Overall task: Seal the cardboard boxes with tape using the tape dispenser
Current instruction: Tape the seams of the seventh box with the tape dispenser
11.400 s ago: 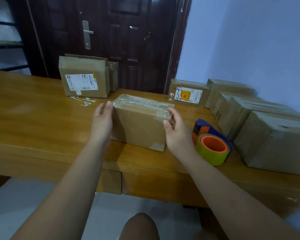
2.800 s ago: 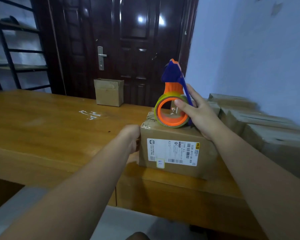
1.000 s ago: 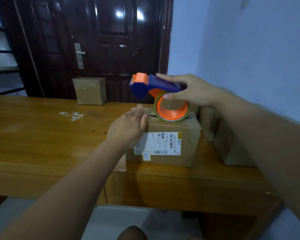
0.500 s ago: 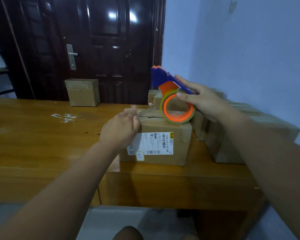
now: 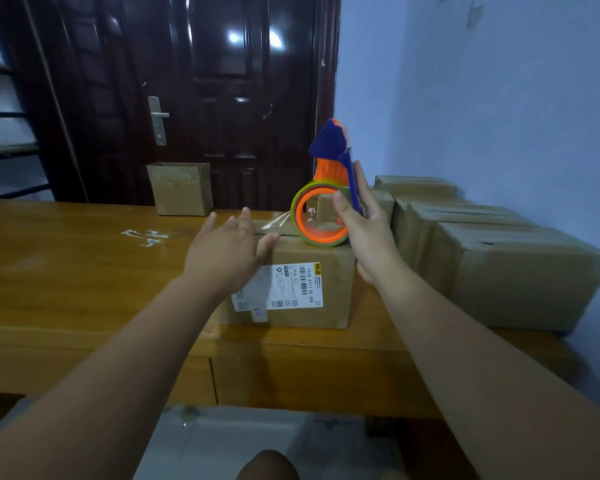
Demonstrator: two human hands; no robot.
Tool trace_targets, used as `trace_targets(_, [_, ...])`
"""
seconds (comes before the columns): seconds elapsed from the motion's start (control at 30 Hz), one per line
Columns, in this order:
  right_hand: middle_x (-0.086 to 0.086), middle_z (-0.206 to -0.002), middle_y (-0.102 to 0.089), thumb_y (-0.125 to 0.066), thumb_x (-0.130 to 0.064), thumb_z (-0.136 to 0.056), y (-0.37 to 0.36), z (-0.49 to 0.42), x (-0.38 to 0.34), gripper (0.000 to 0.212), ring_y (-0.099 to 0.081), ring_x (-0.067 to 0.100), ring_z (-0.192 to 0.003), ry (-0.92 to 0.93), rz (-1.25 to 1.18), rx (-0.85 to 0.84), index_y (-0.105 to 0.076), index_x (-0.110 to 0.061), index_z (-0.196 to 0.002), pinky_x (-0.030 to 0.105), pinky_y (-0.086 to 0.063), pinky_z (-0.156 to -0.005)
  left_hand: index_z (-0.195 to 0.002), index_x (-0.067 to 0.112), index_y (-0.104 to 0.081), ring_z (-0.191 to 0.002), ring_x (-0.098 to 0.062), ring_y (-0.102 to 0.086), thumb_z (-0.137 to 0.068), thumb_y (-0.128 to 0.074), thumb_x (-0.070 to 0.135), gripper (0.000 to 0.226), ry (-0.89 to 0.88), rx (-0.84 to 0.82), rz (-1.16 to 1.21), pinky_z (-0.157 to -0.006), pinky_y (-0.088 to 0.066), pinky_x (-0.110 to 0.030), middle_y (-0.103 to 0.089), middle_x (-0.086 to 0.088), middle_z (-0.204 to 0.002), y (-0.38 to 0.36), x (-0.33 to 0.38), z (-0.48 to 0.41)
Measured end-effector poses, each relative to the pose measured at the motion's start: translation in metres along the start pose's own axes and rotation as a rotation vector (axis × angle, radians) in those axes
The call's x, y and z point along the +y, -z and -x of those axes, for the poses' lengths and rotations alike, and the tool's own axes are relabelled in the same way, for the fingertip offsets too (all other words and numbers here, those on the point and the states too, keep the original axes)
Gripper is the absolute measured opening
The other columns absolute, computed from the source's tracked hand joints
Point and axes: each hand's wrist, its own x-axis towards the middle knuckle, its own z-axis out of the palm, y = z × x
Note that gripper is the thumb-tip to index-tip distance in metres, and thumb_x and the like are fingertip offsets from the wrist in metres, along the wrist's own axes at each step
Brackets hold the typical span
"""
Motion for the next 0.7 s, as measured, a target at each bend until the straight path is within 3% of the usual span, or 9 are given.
trace_targets(0.1, [-0.008, -0.144, -0.046, -0.06, -0.051, -0.08, -0.011, 0.001, 0.002, 0.077, -0.043, 0.011, -0.131, 0.028, 0.033, 0.025, -0.025, -0.039, -0.148, 0.032, -0.038, -0.109, -0.151, 0.01, -0.009, -0.14, -0.029, -0.026, -0.092, -0.02, 0.061, 0.079, 0.025, 0.001, 0.186, -0.11, -0.028, -0.041, -0.037, -0.012, -0.148, 0.0, 0.011, 0.001])
trace_targets(0.23, [-0.006, -0.136, -0.054, -0.063, -0.045, -0.08, 0.0, -0.007, -0.003, 0.074, -0.051, 0.018, -0.125, -0.009, 0.088, -0.043, -0.029, -0.042, -0.146, 0.04, -0.042, -0.107, -0.15, 0.013, -0.018, -0.131, -0.028, -0.041, -0.093, -0.015, 0.059, 0.073, 0.003, 0.079, 0.125, -0.095, -0.041, -0.041, -0.044, -0.011, -0.143, -0.009, 0.007, 0.006])
trace_targets(0.4, [-0.015, -0.126, -0.054, -0.063, -0.029, -0.089, 0.019, -0.028, -0.029, 0.066, -0.058, 0.009, -0.11, 0.032, 0.318, -0.302, -0.031, -0.039, -0.146, 0.017, -0.049, -0.085, -0.15, 0.015, -0.02, -0.131, -0.026, -0.041, -0.089, -0.011, 0.062, 0.077, -0.039, 0.131, 0.098, -0.095, -0.041, -0.039, -0.041, -0.009, -0.146, -0.011, 0.006, 0.006])
trace_targets(0.57, [-0.016, -0.125, -0.048, -0.062, -0.031, -0.09, 0.017, -0.044, -0.047, 0.063, -0.051, 0.002, -0.105, 0.083, 0.541, -0.447, -0.032, -0.04, -0.145, 0.021, -0.04, -0.094, -0.147, 0.015, -0.03, -0.127, -0.025, -0.047, -0.093, -0.014, 0.057, 0.07, -0.071, 0.156, 0.05, -0.09, -0.042, -0.036, -0.045, -0.007, -0.144, -0.014, 0.004, 0.006])
trace_targets(0.7, [-0.015, -0.127, -0.049, -0.063, -0.029, -0.091, 0.011, -0.051, -0.051, 0.063, -0.052, -0.001, -0.103, 0.083, 0.633, -0.521, -0.033, -0.037, -0.145, 0.015, -0.039, -0.091, -0.131, 0.018, -0.047, -0.109, -0.026, -0.056, -0.097, -0.015, 0.052, 0.058, -0.109, 0.17, 0.03, -0.069, -0.036, -0.033, -0.056, -0.005, -0.131, -0.012, 0.004, 0.004])
